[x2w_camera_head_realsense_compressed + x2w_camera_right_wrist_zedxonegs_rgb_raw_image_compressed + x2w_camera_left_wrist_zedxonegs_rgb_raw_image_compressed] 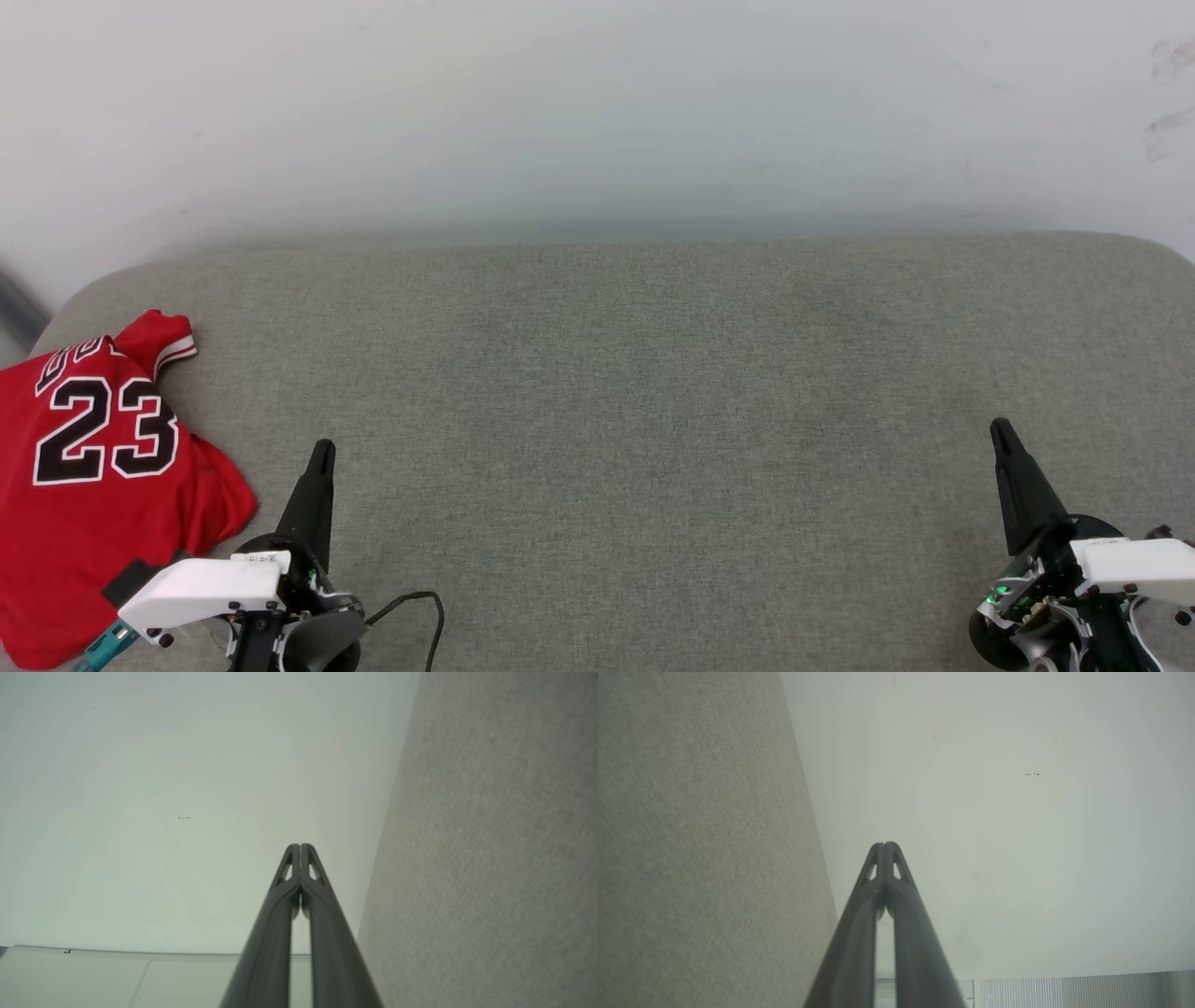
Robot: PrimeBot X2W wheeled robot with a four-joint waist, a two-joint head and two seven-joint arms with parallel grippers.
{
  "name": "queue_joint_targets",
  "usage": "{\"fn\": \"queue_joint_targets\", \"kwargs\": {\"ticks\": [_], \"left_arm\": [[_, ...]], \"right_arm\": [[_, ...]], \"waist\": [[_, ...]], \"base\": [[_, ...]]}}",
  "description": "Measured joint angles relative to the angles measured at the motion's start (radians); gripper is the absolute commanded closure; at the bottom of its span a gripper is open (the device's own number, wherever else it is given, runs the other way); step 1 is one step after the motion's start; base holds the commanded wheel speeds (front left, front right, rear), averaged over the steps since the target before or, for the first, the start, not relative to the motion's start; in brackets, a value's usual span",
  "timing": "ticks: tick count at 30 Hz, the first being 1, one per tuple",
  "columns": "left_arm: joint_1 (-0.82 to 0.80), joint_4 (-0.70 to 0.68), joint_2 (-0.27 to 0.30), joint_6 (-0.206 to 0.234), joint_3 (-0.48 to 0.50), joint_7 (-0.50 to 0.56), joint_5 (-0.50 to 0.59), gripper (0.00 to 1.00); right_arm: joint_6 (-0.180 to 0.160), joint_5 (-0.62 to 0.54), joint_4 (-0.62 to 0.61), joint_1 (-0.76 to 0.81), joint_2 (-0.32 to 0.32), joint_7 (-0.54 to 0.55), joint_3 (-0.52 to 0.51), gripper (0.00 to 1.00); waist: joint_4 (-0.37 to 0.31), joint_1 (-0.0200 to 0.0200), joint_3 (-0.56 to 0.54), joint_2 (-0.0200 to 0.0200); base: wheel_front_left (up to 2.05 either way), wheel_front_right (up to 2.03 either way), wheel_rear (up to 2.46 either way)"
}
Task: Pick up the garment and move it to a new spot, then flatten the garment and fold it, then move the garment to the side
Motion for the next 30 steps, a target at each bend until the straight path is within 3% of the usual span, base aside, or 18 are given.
{"fn": "queue_joint_targets", "kwargs": {"ticks": [30], "left_arm": [[0.0, 0.0, 0.0, 0.0, 0.0, 0.0, 0.0, 1.0]], "right_arm": [[0.0, 0.0, 0.0, 0.0, 0.0, 0.0, 0.0, 1.0]], "waist": [[0.0, 0.0, 0.0, 0.0]], "base": [[0.0, 0.0, 0.0]]}}
